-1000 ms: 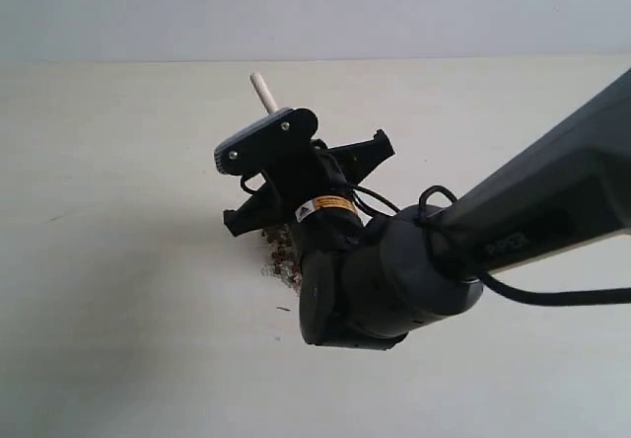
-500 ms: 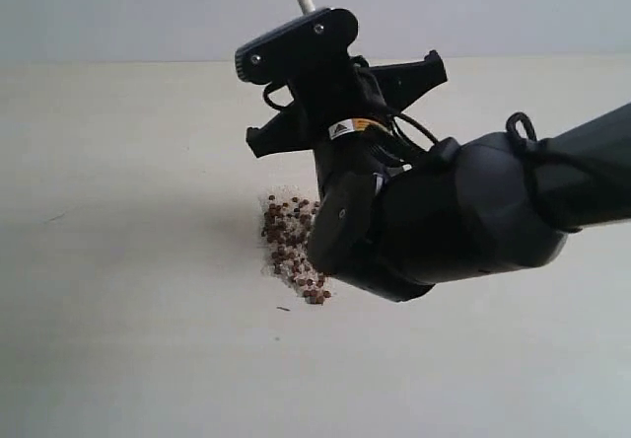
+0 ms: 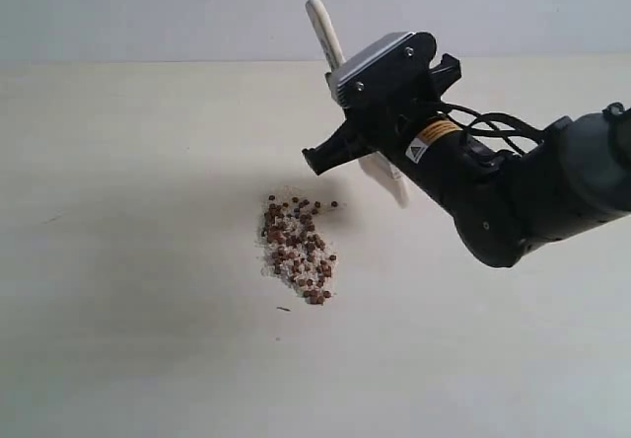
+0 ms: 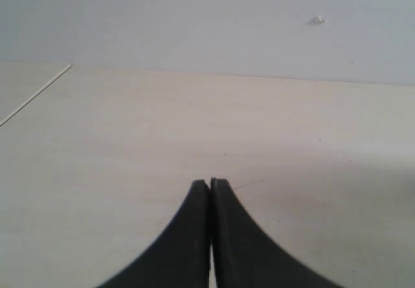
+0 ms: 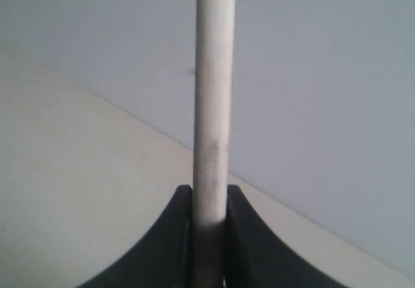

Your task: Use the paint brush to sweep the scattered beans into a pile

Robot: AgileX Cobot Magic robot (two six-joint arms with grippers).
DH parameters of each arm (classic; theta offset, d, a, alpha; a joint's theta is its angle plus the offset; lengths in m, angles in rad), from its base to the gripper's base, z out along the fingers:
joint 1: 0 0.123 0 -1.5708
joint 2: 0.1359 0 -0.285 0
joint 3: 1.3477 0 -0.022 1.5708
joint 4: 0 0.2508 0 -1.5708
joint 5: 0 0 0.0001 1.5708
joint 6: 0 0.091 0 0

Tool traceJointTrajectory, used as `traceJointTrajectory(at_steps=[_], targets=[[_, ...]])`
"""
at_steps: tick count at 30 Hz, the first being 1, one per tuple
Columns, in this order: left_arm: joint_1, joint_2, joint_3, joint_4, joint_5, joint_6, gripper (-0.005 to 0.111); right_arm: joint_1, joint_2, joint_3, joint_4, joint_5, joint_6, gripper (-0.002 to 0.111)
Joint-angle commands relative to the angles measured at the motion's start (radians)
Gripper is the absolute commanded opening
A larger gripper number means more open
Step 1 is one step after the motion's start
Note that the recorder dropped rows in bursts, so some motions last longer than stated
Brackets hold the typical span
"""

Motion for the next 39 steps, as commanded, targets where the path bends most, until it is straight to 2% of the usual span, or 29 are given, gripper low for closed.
traceJointTrajectory(at_steps=[1,8,19,24,32,39], targets=[[-0.002,-0.006,0.004,0.004,-0.008,0.004,0.0,-0.033,0.046,-0.006,-0.031,-0.013,0.012,0.0],[-0.002,-0.006,0.004,0.004,-0.008,0.004,0.0,-0.033,0.128,-0.027,-0.109,-0.062,0.026,0.0],[-0.002,-0.006,0.004,0.004,-0.008,0.004,0.0,-0.031,0.164,-0.115,-0.261,-0.058,0.376,0.0],[-0.002,-0.006,0.004,0.004,-0.008,0.004,0.0,-0.031,0.164,-0.116,-0.276,-0.059,0.456,0.0],[-0.002,-0.006,0.004,0.004,-0.008,0.004,0.0,-0.031,0.106,-0.116,-0.268,-0.125,0.455,0.0],[-0.002,-0.006,0.004,0.004,-0.008,0.004,0.0,-0.031,0.001,-0.116,-0.176,-0.023,0.347,0.0]])
